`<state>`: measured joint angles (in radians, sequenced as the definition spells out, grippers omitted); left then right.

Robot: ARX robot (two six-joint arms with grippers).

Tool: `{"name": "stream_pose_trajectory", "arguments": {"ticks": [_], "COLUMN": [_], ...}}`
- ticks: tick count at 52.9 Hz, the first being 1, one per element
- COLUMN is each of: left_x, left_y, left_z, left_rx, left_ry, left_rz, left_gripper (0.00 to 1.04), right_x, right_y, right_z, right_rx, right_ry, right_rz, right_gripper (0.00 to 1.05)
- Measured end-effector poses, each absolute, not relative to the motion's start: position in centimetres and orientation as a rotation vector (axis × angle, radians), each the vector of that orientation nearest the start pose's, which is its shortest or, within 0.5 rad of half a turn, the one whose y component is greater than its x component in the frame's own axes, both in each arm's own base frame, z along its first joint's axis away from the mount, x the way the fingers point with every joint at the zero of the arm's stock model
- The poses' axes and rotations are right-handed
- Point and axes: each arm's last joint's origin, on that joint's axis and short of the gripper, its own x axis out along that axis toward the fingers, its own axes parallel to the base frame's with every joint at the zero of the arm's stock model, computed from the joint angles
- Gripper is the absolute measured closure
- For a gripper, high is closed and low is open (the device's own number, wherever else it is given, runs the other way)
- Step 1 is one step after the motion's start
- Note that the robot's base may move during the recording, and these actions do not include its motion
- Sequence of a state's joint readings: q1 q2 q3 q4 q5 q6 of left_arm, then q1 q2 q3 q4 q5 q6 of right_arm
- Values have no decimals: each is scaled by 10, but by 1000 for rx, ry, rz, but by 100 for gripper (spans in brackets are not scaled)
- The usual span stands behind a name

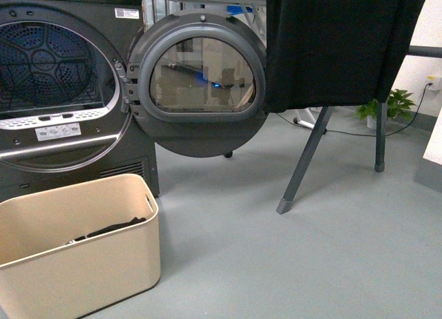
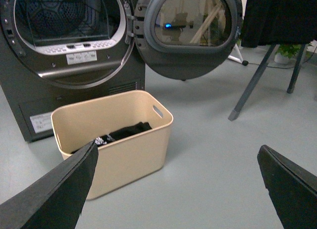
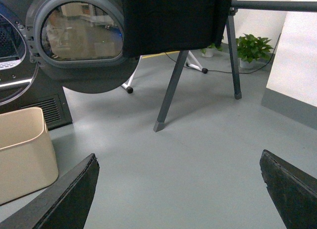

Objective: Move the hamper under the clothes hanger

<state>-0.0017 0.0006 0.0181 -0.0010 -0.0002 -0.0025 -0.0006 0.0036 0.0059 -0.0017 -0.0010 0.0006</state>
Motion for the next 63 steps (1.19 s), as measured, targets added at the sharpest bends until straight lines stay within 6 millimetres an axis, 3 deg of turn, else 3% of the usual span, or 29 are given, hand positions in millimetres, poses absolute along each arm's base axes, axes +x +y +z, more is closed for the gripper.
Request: {"name": "stream_pose_trajectory", "arguments": {"ticks": [63], "left_x": [97], "left_y": [0], "left_z": [170], "left_rx": [-2], "left_ry": [-16], "left_rz": [-3], "left_gripper": [7], "right_x": [98], "right_y": [0], "right_z": [165], "right_rx": [1], "right_ry": [3], "right_rz": [0], "right_gripper": [8]}}
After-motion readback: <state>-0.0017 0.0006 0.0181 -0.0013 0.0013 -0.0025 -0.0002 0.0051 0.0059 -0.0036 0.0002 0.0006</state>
